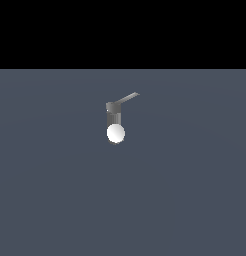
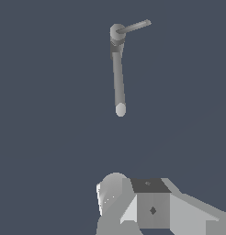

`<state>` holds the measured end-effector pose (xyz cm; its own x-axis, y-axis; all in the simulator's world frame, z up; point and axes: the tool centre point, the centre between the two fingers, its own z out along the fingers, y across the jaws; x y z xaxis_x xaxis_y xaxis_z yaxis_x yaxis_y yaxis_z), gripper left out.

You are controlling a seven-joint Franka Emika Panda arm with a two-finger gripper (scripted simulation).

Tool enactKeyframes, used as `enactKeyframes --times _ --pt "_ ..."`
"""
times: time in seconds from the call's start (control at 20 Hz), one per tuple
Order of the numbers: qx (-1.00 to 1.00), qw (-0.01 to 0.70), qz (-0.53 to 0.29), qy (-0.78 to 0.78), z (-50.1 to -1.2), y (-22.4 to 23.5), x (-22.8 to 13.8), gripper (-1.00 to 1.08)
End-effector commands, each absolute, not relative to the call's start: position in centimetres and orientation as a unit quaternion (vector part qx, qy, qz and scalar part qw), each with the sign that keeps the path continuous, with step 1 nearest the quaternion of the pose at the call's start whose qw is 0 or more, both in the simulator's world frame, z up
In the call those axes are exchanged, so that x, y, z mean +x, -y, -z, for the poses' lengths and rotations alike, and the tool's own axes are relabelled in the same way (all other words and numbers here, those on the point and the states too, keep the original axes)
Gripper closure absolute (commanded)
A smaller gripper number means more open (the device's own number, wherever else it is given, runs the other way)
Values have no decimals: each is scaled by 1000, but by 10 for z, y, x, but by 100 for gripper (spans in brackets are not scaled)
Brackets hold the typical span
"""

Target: Turn on the faucet by rotating a designated handle.

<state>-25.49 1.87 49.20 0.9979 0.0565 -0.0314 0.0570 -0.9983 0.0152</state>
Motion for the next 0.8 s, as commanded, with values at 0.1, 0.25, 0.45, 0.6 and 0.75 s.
enactKeyframes --times 0.1,0.25,0.45,0.6,0.75 --pt "999 8 15 -27 -492 -19 -254 108" --pt "1000 8 15 -21 -489 -21 -252 108" --pt "1000 8 15 -5 -482 -26 -245 108" --pt "1000 7 15 13 -474 -31 -237 108" --pt "999 7 15 37 -464 -37 -227 108"
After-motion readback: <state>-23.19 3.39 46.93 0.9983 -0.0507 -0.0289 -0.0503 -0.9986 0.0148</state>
